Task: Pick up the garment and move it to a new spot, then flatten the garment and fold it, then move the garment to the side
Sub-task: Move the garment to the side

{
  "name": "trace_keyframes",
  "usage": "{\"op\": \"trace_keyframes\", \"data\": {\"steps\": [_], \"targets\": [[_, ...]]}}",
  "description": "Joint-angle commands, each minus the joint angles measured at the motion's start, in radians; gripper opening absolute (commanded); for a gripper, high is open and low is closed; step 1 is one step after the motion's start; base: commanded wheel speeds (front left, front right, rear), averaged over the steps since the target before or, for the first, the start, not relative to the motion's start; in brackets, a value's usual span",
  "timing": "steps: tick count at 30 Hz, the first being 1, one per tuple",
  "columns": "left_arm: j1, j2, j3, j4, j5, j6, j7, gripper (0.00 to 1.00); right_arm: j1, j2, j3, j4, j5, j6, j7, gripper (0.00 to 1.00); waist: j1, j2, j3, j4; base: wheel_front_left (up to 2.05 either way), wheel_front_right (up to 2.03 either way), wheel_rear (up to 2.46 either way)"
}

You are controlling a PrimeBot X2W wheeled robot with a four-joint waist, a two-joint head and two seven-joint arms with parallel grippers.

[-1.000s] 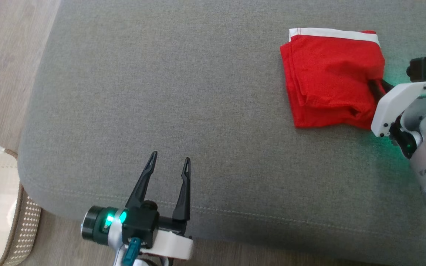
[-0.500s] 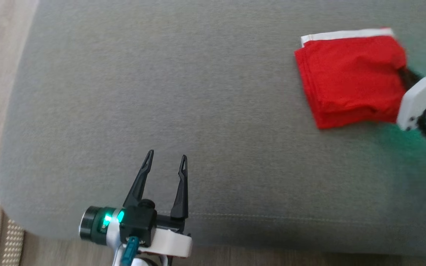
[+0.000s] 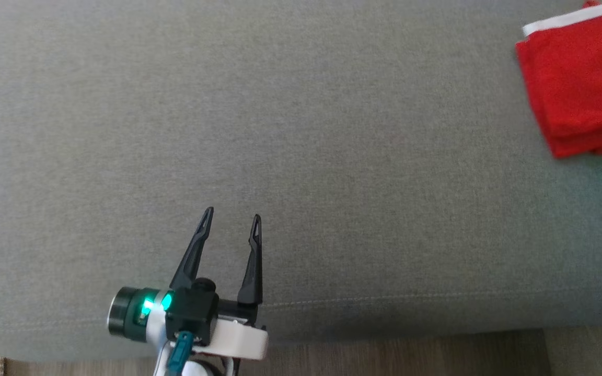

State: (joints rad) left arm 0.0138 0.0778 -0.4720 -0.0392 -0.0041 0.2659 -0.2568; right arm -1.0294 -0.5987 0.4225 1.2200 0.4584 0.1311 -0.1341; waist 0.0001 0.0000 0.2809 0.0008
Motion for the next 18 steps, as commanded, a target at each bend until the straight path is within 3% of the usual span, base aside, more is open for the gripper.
{"op": "trace_keyframes", "data": {"steps": [1, 18], "targets": [[-0.04, 0.005, 0.027, -0.04, 0.006, 0.007, -0.005, 1.0, -0.029, -0.034, 0.002, -0.013, -0.003, 0.0, -0.016, 0.0, -0.0001, 0.0, 0.017, -0.013, 0.0, 0.0, 0.0], [-0.082, 0.015, 0.016, -0.035, 0.004, 0.013, -0.005, 1.0, -0.118, -0.09, -0.052, 0.057, -0.114, 0.0, -0.061, 0.0, -0.0001, 0.0, 0.081, -0.024, 0.0, 0.0, 0.0]]}}
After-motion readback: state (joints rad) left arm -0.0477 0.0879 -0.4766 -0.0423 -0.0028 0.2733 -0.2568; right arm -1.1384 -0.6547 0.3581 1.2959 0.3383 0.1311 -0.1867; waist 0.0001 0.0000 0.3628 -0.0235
